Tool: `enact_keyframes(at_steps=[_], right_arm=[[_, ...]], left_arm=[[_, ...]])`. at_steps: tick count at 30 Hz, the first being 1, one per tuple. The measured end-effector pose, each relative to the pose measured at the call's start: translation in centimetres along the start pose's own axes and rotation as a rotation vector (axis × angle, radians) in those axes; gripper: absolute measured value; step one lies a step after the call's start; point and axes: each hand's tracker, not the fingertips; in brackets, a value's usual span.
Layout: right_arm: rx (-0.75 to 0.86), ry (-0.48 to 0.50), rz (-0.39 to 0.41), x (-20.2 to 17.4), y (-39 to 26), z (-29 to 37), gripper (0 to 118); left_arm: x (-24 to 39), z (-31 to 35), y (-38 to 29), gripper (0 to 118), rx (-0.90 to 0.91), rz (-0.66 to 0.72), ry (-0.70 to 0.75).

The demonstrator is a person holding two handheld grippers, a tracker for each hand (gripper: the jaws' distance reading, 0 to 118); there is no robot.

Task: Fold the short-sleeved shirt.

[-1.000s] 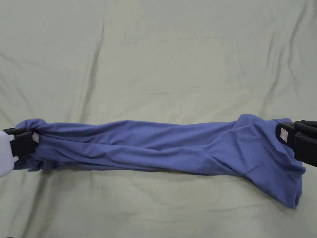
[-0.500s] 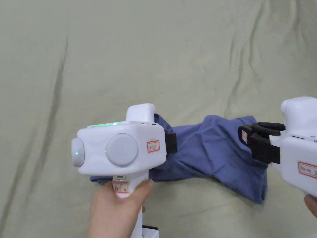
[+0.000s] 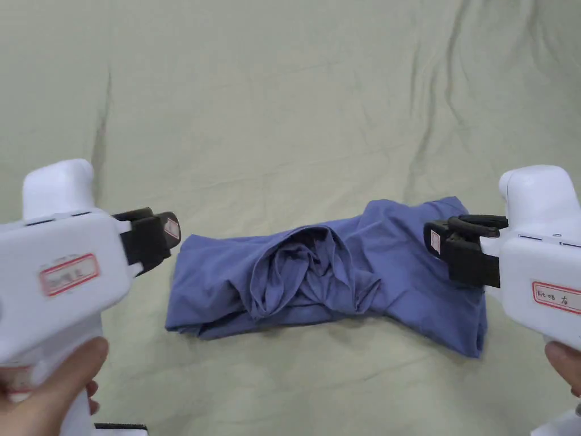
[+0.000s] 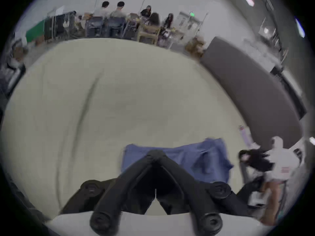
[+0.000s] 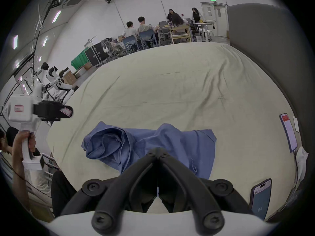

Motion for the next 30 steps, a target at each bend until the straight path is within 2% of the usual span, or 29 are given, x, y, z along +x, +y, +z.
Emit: enact_keyframes(at_steps=[2, 4, 6, 7, 11, 15, 18, 21, 24, 25, 26, 27, 28, 30], right_arm=[[-0.010, -0.005, 0.005, -0.2, -0.1, -0.1, 2], [-0.018, -0.008, 0.008, -0.2, -0.1, -0.2, 2], [-0.030, -0.017, 0.013, -0.2, -0.1, -0.4, 2], [-0.037, -0.028, 0.016, -0.1, -0.1, -0.5, 2], [-0.051, -0.045, 0.018, 0.2, -0.2, -0.8, 2], [-0.049, -0.039, 0.002, 0.6, -0.3, -0.8, 2], [-0.041, -0.049, -0.004, 0.9, -0.1, -0.3, 2], [-0.027, -0.051, -0.006, 0.7, 0.1, 0.6, 2], [-0.018, -0.047, -0.001, 0.5, 0.2, 1.3, 2], [-0.013, -0.045, -0.001, 0.3, 0.2, 1.6, 2], [-0.010, -0.041, 0.002, 0.1, 0.2, 1.8, 2], [-0.008, -0.039, 0.005, 0.0, 0.2, 1.9, 2], [-0.005, -0.037, 0.007, -0.3, 0.1, 2.1, 2], [-0.005, -0.035, 0.014, -0.6, 0.0, 2.3, 2]], left_arm=[[1.6, -3.2, -1.0, 0, -0.131, -0.122, -0.042], [4.5, -6.9, -2.3, 0, -0.197, -0.145, -0.063], [7.0, -8.7, -3.2, 0, -0.260, -0.133, -0.146], [8.6, -9.3, -3.7, 0, -0.275, -0.145, -0.188], [13.9, -10.5, -5.4, 0, -0.286, -0.232, -0.199], [16.3, -10.2, -5.3, 0, -0.296, -0.198, -0.312], [16.0, -9.0, -4.3, 0, -0.279, -0.225, -0.320], [14.1, -5.2, -2.4, 0, -0.210, -0.167, -0.364], [9.9, -1.4, -0.9, 0, -0.096, -0.138, -0.300], [8.4, -0.2, -0.3, 4, -0.071, -0.112, -0.279], [6.4, 1.0, 0.1, 30, -0.044, -0.070, -0.256], [4.9, 1.5, 0.3, 88, -0.026, -0.047, -0.236], [2.9, 1.5, 0.3, 105, -0.031, -0.039, -0.159], [0.2, 0.4, 0.0, 105, -0.045, -0.028, -0.012]])
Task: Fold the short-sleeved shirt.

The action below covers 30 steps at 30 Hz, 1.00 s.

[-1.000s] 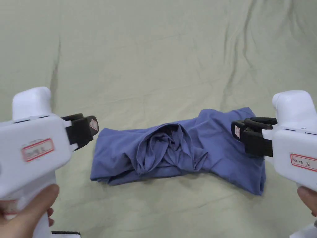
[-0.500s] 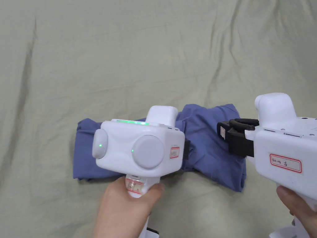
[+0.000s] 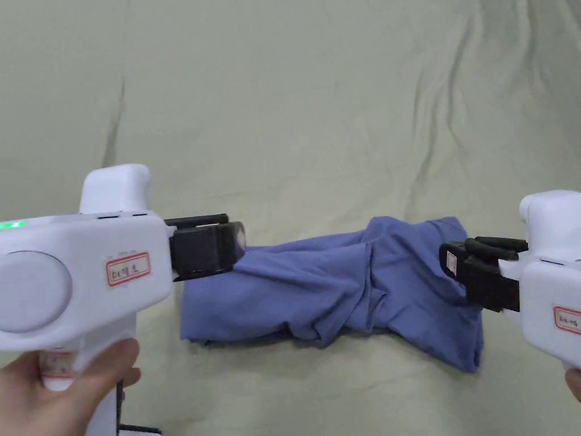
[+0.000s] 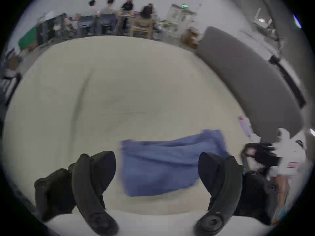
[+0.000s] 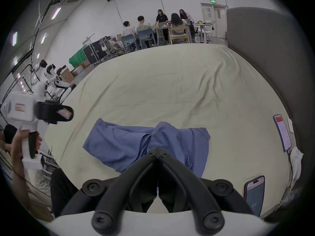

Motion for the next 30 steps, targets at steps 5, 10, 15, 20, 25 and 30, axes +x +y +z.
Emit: enact_keyframes(at_steps=[5, 10, 15, 20, 25, 30], right_arm=[[-0.013, 0.006, 0.004, -0.4, -0.4, -0.2, 2], [-0.037, -0.011, 0.006, -0.5, -0.5, -0.4, 2], [-0.052, -0.025, 0.002, 0.1, -0.6, -1.1, 2], [-0.041, -0.020, -0.002, -0.1, 0.0, -0.9, 2], [-0.020, -0.011, 0.013, -0.8, 1.1, -1.5, 2], [-0.011, 0.029, 0.011, -1.9, 1.6, -2.6, 2]], left_arm=[[-3.9, -8.2, -2.1, 106, -0.218, -0.001, 0.047], [-3.9, -11.8, -4.0, 19, -0.196, 0.031, -0.126], [-3.9, -10.1, -3.8, 18, -0.183, 0.009, -0.124], [-8.6, -4.6, -3.2, 17, -0.045, 0.208, -0.207], [-10.8, 1.6, -2.9, 17, -0.013, 0.184, 0.083], [-8.3, 3.6, -2.4, 17, 0.000, 0.169, 0.100]])
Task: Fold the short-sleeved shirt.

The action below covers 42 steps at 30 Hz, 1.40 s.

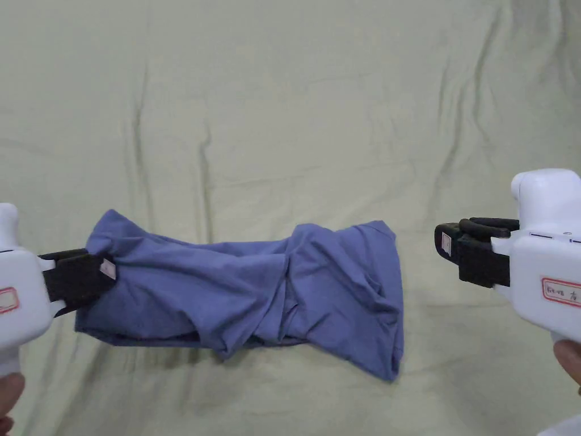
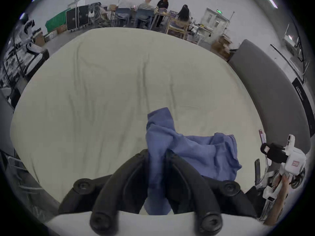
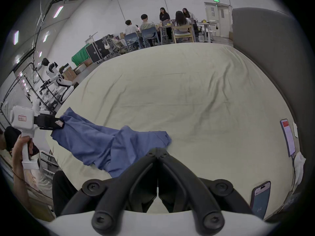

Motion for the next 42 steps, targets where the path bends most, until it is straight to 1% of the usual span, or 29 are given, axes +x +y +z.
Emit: enact_keyframes(at_steps=[1, 3, 5, 8, 11, 12, 13, 14, 15, 16, 17, 18, 19, 20, 22, 24, 25, 26, 27, 28, 29, 30, 31, 32, 34, 37, 39, 40, 42], right_arm=[[0.002, 0.007, -0.002, -0.3, 0.0, -0.1, 2], [0.003, 0.024, -0.005, -0.5, 0.0, -0.1, 2], [0.004, 0.027, -0.002, -0.6, 0.0, 0.1, 2], [0.007, 0.018, -0.008, 0.1, 0.1, 0.7, 2], [0.010, 0.001, -0.027, 1.1, -0.1, 1.1, 2], [0.009, -0.009, -0.031, 1.4, -0.2, 1.2, 2], [0.006, -0.019, -0.034, 1.8, -0.3, 1.3, 2], [0.005, -0.026, -0.037, 2.0, -0.4, 1.3, 2], [0.003, -0.030, -0.041, 2.3, -0.5, 1.4, 2], [0.001, -0.031, -0.048, 2.6, -0.6, 1.4, 2], [0.001, -0.032, -0.056, 2.8, -0.7, 1.4, 2], [0.001, -0.029, -0.064, 3.0, -0.8, 1.4, 2], [0.001, -0.027, -0.072, 3.2, -1.0, 1.3, 2], [0.003, -0.027, -0.077, 3.3, -1.1, 1.3, 2], [0.005, -0.028, -0.081, 3.4, -1.1, 1.4, 2], [0.008, -0.027, -0.083, 3.5, -1.0, 1.5, 2], [0.009, -0.029, -0.082, 3.5, -1.0, 1.5, 2], [0.010, -0.034, -0.079, 3.5, -1.1, 1.6, 2], [0.012, -0.040, -0.077, 3.5, -1.1, 1.7, 2], [0.012, -0.046, -0.075, 3.6, -1.1, 1.8, 2], [0.012, -0.051, -0.075, 3.6, -1.2, 1.9, 2], [0.012, -0.054, -0.076, 3.7, -1.2, 1.9, 2], [0.012, -0.058, -0.078, 3.7, -1.2, 2.1, 2], [0.012, -0.060, -0.081, 3.8, -1.2, 2.1, 2], [0.005, -0.066, -0.084, 3.9, -1.3, 2.2, 2], [-0.003, -0.081, -0.081, 4.1, -1.3, 2.3, 2], [-0.005, -0.083, -0.084, 4.4, -1.5, 2.4, 2], [-0.007, -0.085, -0.086, 4.5, -1.5, 2.4, 2], [-0.009, -0.090, -0.087, 4.6, -1.5, 2.4, 2]], left_arm=[[1.7, -0.4, -0.2, 17, 0.001, -0.061, 0.000], [5.0, -1.6, -0.4, 17, -0.015, -0.104, -0.021], [9.6, -3.4, -1.0, 17, -0.064, -0.140, -0.130], [14.9, -7.4, -2.1, 17, -0.144, -0.239, -0.230], [18.6, -10.7, -3.0, 17, -0.234, -0.281, -0.259], [19.3, -11.4, -3.2, 17, -0.235, -0.285, -0.258], [19.7, -12.0, -3.2, 19, -0.255, -0.283, -0.264], [19.9, -12.6, -3.1, 33, -0.274, -0.261, -0.264], [19.9, -12.9, -2.9, 33, -0.281, -0.238, -0.274], [19.0, -13.3, -2.7, 42, -0.294, -0.167, -0.335], [18.4, -13.3, -2.3, 62, -0.308, -0.082, -0.452], [17.9, -12.9, -2.1, 88, -0.316, -0.025, -0.537], [17.5, -12.0, -1.8, 90, -0.313, 0.019, -0.561], [17.1, -9.9, -1.8, 90, -0.300, 0.005, -0.552], [15.9, -6.3, -1.6, 90, -0.198, -0.082, -0.531], [14.3, -3.4, -1.3, 90, -0.111, -0.147, -0.433], [13.5, -2.6, -1.4, 89, -0.059, -0.184, -0.350], [13.1, -2.7, -1.7, 83, -0.017, -0.218, -0.257], [12.8, -3.1, -1.9, 50, -0.014, -0.256, -0.210], [12.9, -4.3, -1.8, 5, -0.048, -0.281, -0.173], [12.9, -5.8, -2.0, 0, -0.105, -0.233, -0.175], [12.9, -7.0, -2.2, 0, -0.117, -0.202, -0.213], [13.5, -8.4, -2.4, 0, -0.186, -0.211, -0.281], [14.0, -9.8, -2.4, 0, -0.212, -0.205, -0.309], [16.2, -12.3, -3.3, 0, -0.196, -0.229, -0.374], [19.5, -16.0, -4.8, 0, -0.308, -0.223, -0.389], [20.3, -16.8, -5.1, 0, -0.317, -0.174, -0.499], [20.8, -17.1, -5.1, 0, -0.338, -0.146, -0.511], [22.6, -18.0, -5.9, 0, -0.345, -0.189, -0.521]])
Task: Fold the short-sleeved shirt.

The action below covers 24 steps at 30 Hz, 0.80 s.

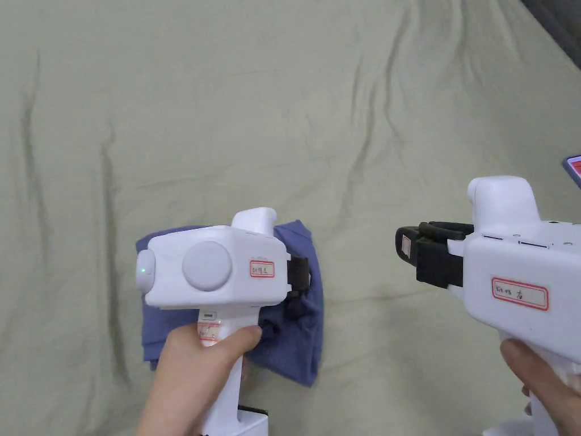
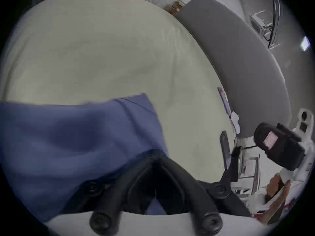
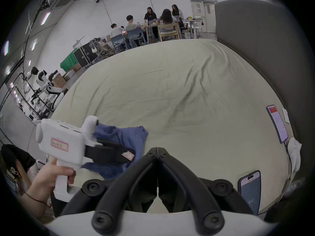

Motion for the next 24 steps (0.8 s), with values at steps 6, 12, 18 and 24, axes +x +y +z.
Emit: enact_keyframes(at_steps=[6, 12, 18, 24], right_arm=[[0.016, -0.005, 0.005, -0.4, 0.3, 1.1, 2], [0.035, 0.036, 0.080, -4.2, 1.1, 1.4, 2], [-0.004, 0.173, 0.194, -11.5, 1.9, -1.6, 2], [-0.212, 0.056, 0.290, -15.2, -0.6, -12.2, 2]], left_arm=[[2.0, 3.6, -0.6, 0, -0.003, -0.059, -0.083], [1.6, 19.4, -3.8, 0, 0.311, -0.079, 0.051], [-4.4, 25.8, -6.0, 0, 0.373, 0.035, 0.335], [-10.1, 22.6, -4.9, 62, 0.298, 0.249, 0.195]])
